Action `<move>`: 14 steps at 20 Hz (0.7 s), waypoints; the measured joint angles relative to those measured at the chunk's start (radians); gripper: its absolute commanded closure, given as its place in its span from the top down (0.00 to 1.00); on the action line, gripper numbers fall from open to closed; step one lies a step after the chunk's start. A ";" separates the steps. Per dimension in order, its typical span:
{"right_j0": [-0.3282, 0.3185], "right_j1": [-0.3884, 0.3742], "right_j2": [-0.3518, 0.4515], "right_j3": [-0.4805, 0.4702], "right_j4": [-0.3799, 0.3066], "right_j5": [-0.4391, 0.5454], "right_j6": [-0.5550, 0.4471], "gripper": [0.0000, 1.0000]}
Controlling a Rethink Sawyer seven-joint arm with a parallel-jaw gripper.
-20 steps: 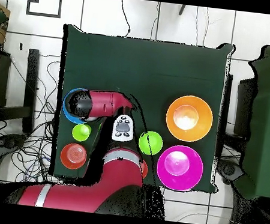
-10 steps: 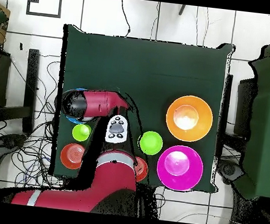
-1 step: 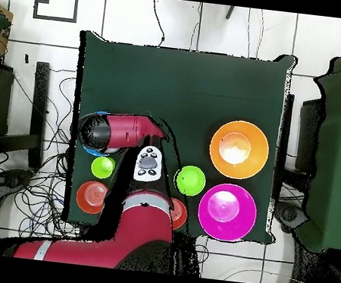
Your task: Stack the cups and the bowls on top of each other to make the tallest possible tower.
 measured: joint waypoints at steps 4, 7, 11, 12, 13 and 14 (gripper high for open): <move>0.005 0.000 -0.019 0.000 0.000 0.000 0.000 0.00; 0.007 0.000 -0.027 0.000 0.000 0.000 0.000 0.00; 0.012 0.000 -0.034 0.000 0.000 0.000 0.000 0.00; 0.014 0.000 -0.036 0.000 0.000 0.000 0.000 0.00; 0.014 0.000 -0.037 0.000 0.000 0.000 0.000 0.00; 0.017 0.000 -0.039 0.001 0.000 0.000 0.000 0.00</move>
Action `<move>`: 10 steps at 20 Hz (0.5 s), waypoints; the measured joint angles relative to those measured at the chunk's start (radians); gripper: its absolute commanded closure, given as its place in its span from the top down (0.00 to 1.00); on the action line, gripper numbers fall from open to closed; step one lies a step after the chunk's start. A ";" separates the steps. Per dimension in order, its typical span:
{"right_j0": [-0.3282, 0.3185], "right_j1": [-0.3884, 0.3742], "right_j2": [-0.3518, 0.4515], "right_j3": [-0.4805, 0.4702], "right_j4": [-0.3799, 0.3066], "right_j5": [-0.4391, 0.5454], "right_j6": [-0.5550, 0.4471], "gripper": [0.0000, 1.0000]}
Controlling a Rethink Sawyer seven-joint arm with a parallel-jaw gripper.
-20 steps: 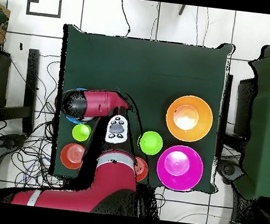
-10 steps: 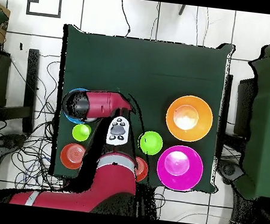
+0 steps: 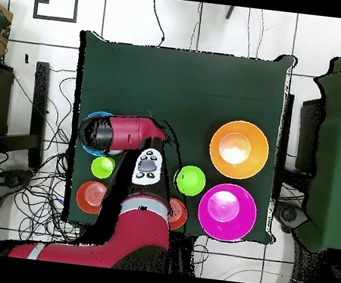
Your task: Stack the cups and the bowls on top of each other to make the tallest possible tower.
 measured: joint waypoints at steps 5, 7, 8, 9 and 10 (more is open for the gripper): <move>0.009 0.000 -0.004 0.002 0.000 -0.001 0.000 0.00; 0.009 0.000 -0.004 0.003 0.000 -0.003 0.000 0.00; 0.009 0.000 -0.005 0.005 0.000 -0.008 0.000 0.00; 0.009 0.000 -0.005 0.006 0.000 -0.011 0.000 0.00; 0.009 0.000 -0.006 0.007 0.000 -0.013 0.000 0.00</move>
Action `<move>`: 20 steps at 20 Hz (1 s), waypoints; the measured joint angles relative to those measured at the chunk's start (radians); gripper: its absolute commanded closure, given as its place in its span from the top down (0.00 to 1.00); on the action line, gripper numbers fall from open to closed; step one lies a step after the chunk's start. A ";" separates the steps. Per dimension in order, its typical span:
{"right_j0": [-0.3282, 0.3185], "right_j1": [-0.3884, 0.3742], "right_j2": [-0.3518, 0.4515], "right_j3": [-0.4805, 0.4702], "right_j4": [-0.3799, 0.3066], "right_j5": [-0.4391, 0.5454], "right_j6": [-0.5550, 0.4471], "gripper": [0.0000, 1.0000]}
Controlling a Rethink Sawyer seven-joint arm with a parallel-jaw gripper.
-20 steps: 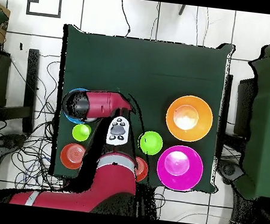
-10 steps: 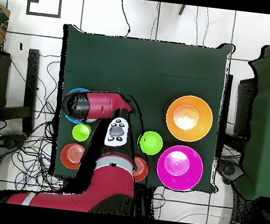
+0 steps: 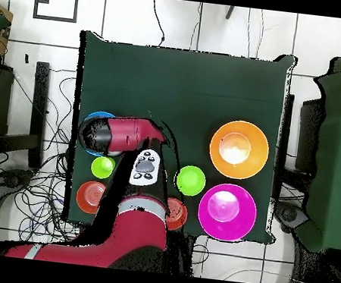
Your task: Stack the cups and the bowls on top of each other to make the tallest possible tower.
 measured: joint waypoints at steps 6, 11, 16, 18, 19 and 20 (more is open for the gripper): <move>0.002 -0.003 -0.012 0.009 0.000 -0.004 0.000 1.00; 0.002 -0.005 -0.021 0.013 0.000 -0.004 0.000 1.00; 0.002 -0.005 -0.022 0.018 0.000 -0.009 0.000 1.00; 0.002 -0.007 -0.022 0.026 0.000 -0.014 0.000 1.00; 0.002 -0.008 -0.022 0.027 0.000 -0.014 0.000 1.00; 0.002 -0.012 -0.022 0.032 0.000 -0.014 0.000 1.00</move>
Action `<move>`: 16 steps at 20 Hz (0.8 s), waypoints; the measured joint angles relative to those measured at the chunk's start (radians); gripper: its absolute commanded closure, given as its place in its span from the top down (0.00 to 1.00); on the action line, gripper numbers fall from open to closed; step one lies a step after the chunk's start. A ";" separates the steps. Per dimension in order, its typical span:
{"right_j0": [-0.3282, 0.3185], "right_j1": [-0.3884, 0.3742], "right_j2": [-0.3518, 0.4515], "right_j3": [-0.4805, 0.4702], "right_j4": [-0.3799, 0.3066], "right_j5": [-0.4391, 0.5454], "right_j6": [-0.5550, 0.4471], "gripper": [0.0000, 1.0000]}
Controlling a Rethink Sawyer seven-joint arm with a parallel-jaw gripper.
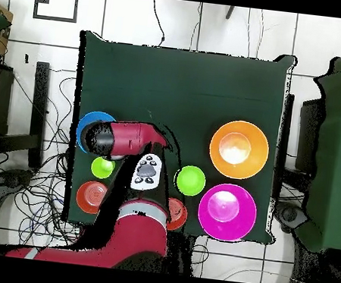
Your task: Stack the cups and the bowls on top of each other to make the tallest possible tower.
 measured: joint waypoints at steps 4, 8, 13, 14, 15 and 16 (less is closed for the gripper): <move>0.000 -0.017 0.001 0.013 0.000 0.000 0.000 1.00; 0.006 -0.036 0.001 0.025 0.001 0.000 0.000 1.00; 0.021 -0.045 0.002 0.025 0.008 0.000 0.000 1.00; 0.023 -0.045 0.002 0.025 0.009 0.000 0.000 1.00; 0.027 -0.045 0.002 0.025 0.009 0.000 0.000 1.00; 0.029 -0.045 0.002 0.025 0.010 0.000 0.000 1.00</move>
